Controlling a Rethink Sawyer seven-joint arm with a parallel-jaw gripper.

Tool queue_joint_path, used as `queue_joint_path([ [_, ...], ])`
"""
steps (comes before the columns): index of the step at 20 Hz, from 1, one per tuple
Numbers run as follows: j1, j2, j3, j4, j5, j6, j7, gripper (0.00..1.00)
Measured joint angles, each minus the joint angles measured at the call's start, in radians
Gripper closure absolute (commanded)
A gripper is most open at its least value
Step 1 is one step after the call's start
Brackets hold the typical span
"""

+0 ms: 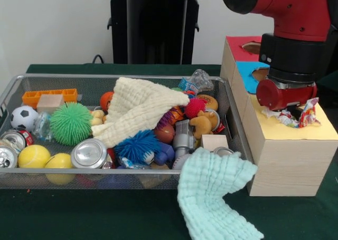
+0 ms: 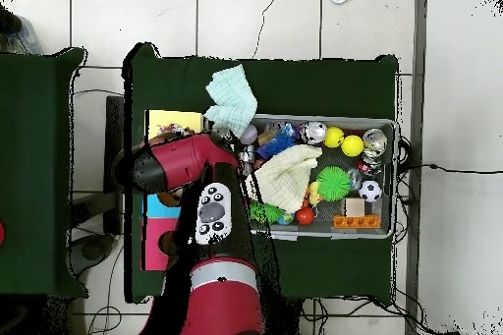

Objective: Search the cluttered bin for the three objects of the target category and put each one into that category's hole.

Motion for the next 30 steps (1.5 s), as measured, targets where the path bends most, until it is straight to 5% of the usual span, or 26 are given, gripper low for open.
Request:
queue_joint_path([
  [3,0.005,0.001,-0.007,-0.001,0.005,0.000,0.000,1.00],
  [4,0.016,0.007,-0.021,-0.003,0.027,-0.005,0.000,0.00],
  [30,0.020,-0.009,-0.032,0.025,0.124,0.015,0.003,0.00],
])
